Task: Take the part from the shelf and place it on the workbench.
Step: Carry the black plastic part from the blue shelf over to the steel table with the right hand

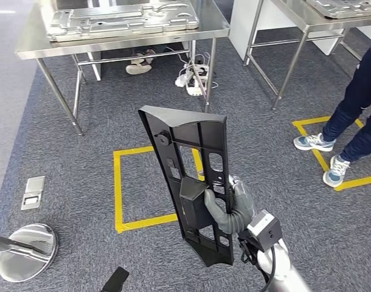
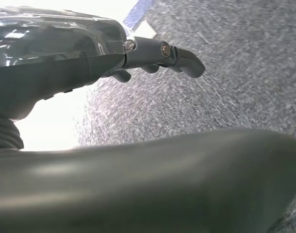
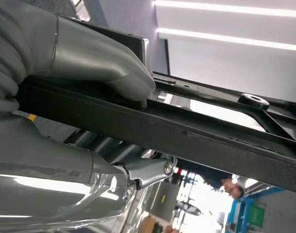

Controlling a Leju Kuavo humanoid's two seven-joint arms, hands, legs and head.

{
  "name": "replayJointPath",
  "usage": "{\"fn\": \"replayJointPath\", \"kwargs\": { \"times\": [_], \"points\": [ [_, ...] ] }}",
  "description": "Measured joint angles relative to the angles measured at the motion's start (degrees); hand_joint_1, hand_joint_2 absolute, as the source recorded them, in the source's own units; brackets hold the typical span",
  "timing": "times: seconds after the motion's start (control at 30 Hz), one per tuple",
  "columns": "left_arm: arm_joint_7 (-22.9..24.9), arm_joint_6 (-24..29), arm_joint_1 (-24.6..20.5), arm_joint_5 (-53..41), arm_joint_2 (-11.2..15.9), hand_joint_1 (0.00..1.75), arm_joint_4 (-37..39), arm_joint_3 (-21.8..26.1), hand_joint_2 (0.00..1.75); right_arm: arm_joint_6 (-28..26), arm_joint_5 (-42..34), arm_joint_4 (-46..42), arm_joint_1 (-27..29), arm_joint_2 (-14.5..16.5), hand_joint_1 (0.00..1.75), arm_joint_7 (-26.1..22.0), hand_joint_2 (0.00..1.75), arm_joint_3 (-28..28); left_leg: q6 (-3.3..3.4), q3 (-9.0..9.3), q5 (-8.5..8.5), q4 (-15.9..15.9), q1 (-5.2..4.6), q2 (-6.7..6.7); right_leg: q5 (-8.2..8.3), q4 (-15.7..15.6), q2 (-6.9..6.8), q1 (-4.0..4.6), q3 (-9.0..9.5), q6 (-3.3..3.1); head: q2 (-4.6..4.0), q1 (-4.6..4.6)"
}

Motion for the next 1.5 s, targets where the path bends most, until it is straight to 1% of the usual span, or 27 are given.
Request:
{"fn": "replayJointPath", "kwargs": {
  "times": [0.03,0.07,0.13,0.17,0.23,0.27,0.3,0.33,0.37,0.4,0.43,0.5,0.53,0.57,0.67,0.87,1.07,1.13,1.2,1.23,1.27,1.33,1.37,1.4,1.43,1.47,1.5],
  "points": [
    [0.0,0.0,0.0,0.0,0.0,0.0,0.0,0.0,1.75,0.0,0.0,0.0,0.0,0.0,1.75,0.0,1.75,0.0,-0.27,-0.14,-0.08,0.2,0.02,-0.71,0.88,-2.3,1.24,-0.1,0.83,-0.08,0.0,-0.01],
    [0.0,0.0,0.0,0.0,0.0,0.0,0.0,0.0,1.75,0.0,-0.1,0.0,0.1,0.0,1.75,0.0,1.75,0.0,-0.55,-0.33,-0.11,0.3,0.08,-1.33,0.98,-3.4,2.09,-0.1,1.23,-0.24,0.0,-0.02],
    [0.0,0.0,0.1,0.0,0.0,0.0,0.0,0.0,1.75,0.0,-0.5,0.0,0.0,0.1,1.75,-0.2,1.75,0.0,-1.07,-0.55,-0.06,0.2,0.3,-2.36,0.75,-3.7,1.57,0.02,1.44,-0.76,0.0,-0.04],
    [0.0,0.0,0.3,0.0,0.0,0.0,0.0,0.0,1.75,0.0,-0.8,0.0,0.0,0.2,1.75,-0.3,1.75,0.0,-1.33,-0.61,-0.27,0.3,0.29,-2.02,0.76,-3.8,1.05,-0.01,1.6,-1.1,0.0,-0.05],
    [0.0,0.0,0.2,0.0,0.0,0.0,0.0,0.0,1.75,0.0,-1.4,-0.1,0.0,0.6,1.75,-0.5,1.75,-0.1,-1.91,-1.9,-2.07,3.2,0.2,0.54,0.76,-4.0,-0.05,-0.23,1.92,-1.77,0.0,-0.08],
    [0.0,0.0,0.1,0.0,0.0,0.0,0.0,0.0,1.75,0.0,-1.6,-0.2,0.1,0.7,1.75,-0.6,1.75,-0.1,-2.21,-3.41,-3.65,6.3,0.19,2.3,0.66,-4.0,-0.64,-0.22,2.03,-1.99,0.0,-0.09],
    [0.0,0.0,0.0,0.0,0.0,0.0,0.0,0.0,1.75,0.0,-1.7,-0.2,0.2,0.8,1.75,-0.6,1.75,-0.2,-2.49,-5.33,-5.25,10.0,0.32,3.44,0.53,-4.0,-1.16,-0.2,2.1,-2.14,0.0,-0.09],
    [0.0,0.0,-0.1,0.0,0.0,0.0,0.0,0.0,1.75,0.0,-1.7,-0.2,0.3,0.8,1.75,-0.6,1.75,-0.3,-2.69,-7.09,-6.34,13.4,0.47,4.0,0.42,-4.0,-1.63,-0.19,2.18,-2.18,0.0,-0.09],
    [0.0,0.0,0.0,0.0,0.0,0.0,0.0,0.0,1.75,0.0,-1.7,-0.2,0.5,0.8,1.75,-0.6,1.75,-0.3,-2.81,-8.17,-6.51,15.3,0.6,4.25,0.27,-4.0,-2.02,-0.19,2.29,-2.15,0.0,-0.09],
    [0.0,0.0,0.0,0.0,0.0,0.0,0.0,0.0,1.75,0.0,-1.7,-0.2,0.6,0.8,1.75,-0.6,1.75,-0.4,-2.83,-8.2,-5.57,15.0,0.7,4.35,0.11,-4.0,-2.28,-0.19,2.47,-2.05,0.0,-0.09],
    [0.0,0.0,0.1,0.0,0.0,0.0,0.0,0.0,1.75,0.0,-1.7,-0.2,0.6,0.9,1.75,-0.6,1.75,-0.4,-2.74,-7.14,-3.67,12.6,0.74,4.41,-0.11,-4.0,-2.49,-0.2,2.77,-1.9,0.0,-0.09],
    [0.0,0.0,0.1,0.0,0.0,0.0,0.0,0.0,1.75,0.0,-1.7,-0.2,0.6,1.0,1.75,-0.6,1.75,-0.5,-2.27,-3.66,0.12,5.3,0.57,4.49,-0.63,-4.0,-2.81,-0.13,3.43,-1.49,0.0,-0.09],
    [0.0,0.0,0.1,0.0,0.0,0.0,0.0,0.0,1.75,0.0,-1.7,-0.2,0.6,1.0,1.75,-0.6,1.75,-0.5,-1.97,-2.29,0.95,2.5,0.43,4.52,-0.83,-4.1,-2.91,-0.07,3.61,-1.27,0.0,-0.09],
    [0.0,0.0,0.1,0.0,0.0,0.0,0.0,0.0,1.75,0.0,-1.7,-0.2,0.7,1.1,1.75,-0.6,1.75,-0.5,-1.86,-1.56,1.03,1.0,0.35,4.54,-1.04,-4.0,-2.98,0.04,3.65,-1.17,0.0,-0.09],
    [0.0,0.0,0.3,0.0,0.0,0.0,0.0,0.0,1.75,0.0,-1.7,-0.3,0.8,1.1,1.75,-0.7,1.75,-0.8,-1.97,-1.25,0.43,0.4,0.3,4.5,-1.29,-4.1,-3.06,0.13,3.78,-1.2,0.0,-0.08],
    [0.2,0.0,0.3,0.3,0.0,0.0,0.0,0.0,1.75,-0.1,-1.7,-0.4,1.3,1.1,1.75,-1.0,1.75,-1.2,-1.45,-1.09,0.08,0.4,0.21,4.5,-1.05,-5.2,-3.04,0.08,4.43,-0.73,0.0,-0.09],
    [-0.1,0.0,0.4,0.3,0.0,0.0,0.0,0.0,1.75,-0.2,-1.8,-0.6,2.2,1.1,1.75,-1.2,1.75,-1.5,-1.32,-1.03,0.0,0.4,0.16,4.5,-0.99,-5.4,-3.04,0.08,4.52,-0.4,0.0,-0.09],
    [-0.1,0.0,0.4,0.3,0.0,0.0,0.0,0.0,1.75,-0.2,-1.8,-0.7,2.4,1.1,1.75,-1.2,1.75,-1.5,-0.77,-0.89,-0.15,0.3,-0.01,4.5,-0.79,-5.9,-3.12,-0.13,4.73,0.19,0.0,-0.1],
    [-0.3,0.0,0.5,0.3,0.0,0.0,0.0,0.0,1.75,-0.2,-1.8,-1.0,2.6,1.2,1.75,-1.2,1.75,-1.6,0.32,0.52,0.28,-1.6,0.16,4.58,-0.79,-6.2,-3.18,-0.27,5.35,0.7,0.0,-0.12],
    [-0.5,0.0,0.5,0.3,0.0,0.0,0.0,0.0,1.75,-0.2,-1.8,-1.1,2.7,1.3,1.75,-1.2,1.75,-1.7,0.75,1.52,0.61,-2.9,0.29,4.67,-1.38,-5.2,-3.12,-0.19,5.16,0.64,0.0,-0.12],
    [-0.6,0.0,0.4,0.3,0.0,0.0,0.0,0.0,1.75,-0.2,-1.8,-1.2,2.7,1.3,1.75,-1.2,1.75,-1.8,1.0,2.42,0.86,-3.9,0.45,4.76,-2.45,-2.9,-3.01,-0.13,4.26,0.49,0.0,-0.11],
    [-0.9,0.1,0.4,0.3,0.0,0.0,0.0,0.0,1.75,-0.2,-1.8,-1.1,3.0,1.3,1.75,-1.2,1.75,-2.2,1.05,3.32,0.55,-4.3,0.43,4.83,-5.15,4.1,-2.81,-0.1,0.23,0.41,0.0,-0.09],
    [-0.9,0.1,0.4,0.3,0.0,0.0,0.0,0.0,1.75,-0.2,-1.8,-1.1,3.3,1.2,1.75,-1.2,1.75,-2.3,0.87,3.63,0.25,-4.3,0.48,4.81,-5.72,6.9,-2.78,-0.15,-1.77,0.54,0.0,-0.09],
    [-1.0,0.1,0.6,0.3,0.0,0.0,0.0,0.0,1.75,-0.2,-1.8,-1.0,3.5,1.2,1.75,-1.2,1.75,-2.4,0.58,4.01,-0.16,-4.2,0.6,4.79,-5.19,8.1,-2.77,-0.24,-3.02,0.76,0.0,-0.09],
    [-1.0,0.1,0.7,0.3,0.0,0.0,0.0,0.0,1.75,-0.2,-1.8,-1.0,3.6,1.2,1.75,-1.2,1.75,-2.4,0.19,4.46,-0.64,-4.0,0.82,4.75,-3.49,7.1,-2.78,-0.37,-3.16,1.06,0.0,-0.09],
    [-1.0,0.1,0.7,0.3,0.0,0.0,0.0,0.0,1.75,-0.2,-1.8,-1.0,3.7,1.2,1.75,-1.2,1.75,-2.4,-0.34,4.96,-1.29,-3.7,1.12,4.71,-0.91,4.0,-2.8,-0.59,-2.24,1.44,0.0,-0.09],
    [-1.0,0.1,0.7,0.3,0.0,0.0,0.0,0.0,1.75,-0.2,-1.8,-1.0,3.8,1.2,1.75,-1.2,1.75,-2.5,-0.98,5.33,-2.06,-3.2,1.35,4.67,1.02,0.7,-2.77,-0.75,-1.02,1.91,0.0,-0.08]
  ]
}}
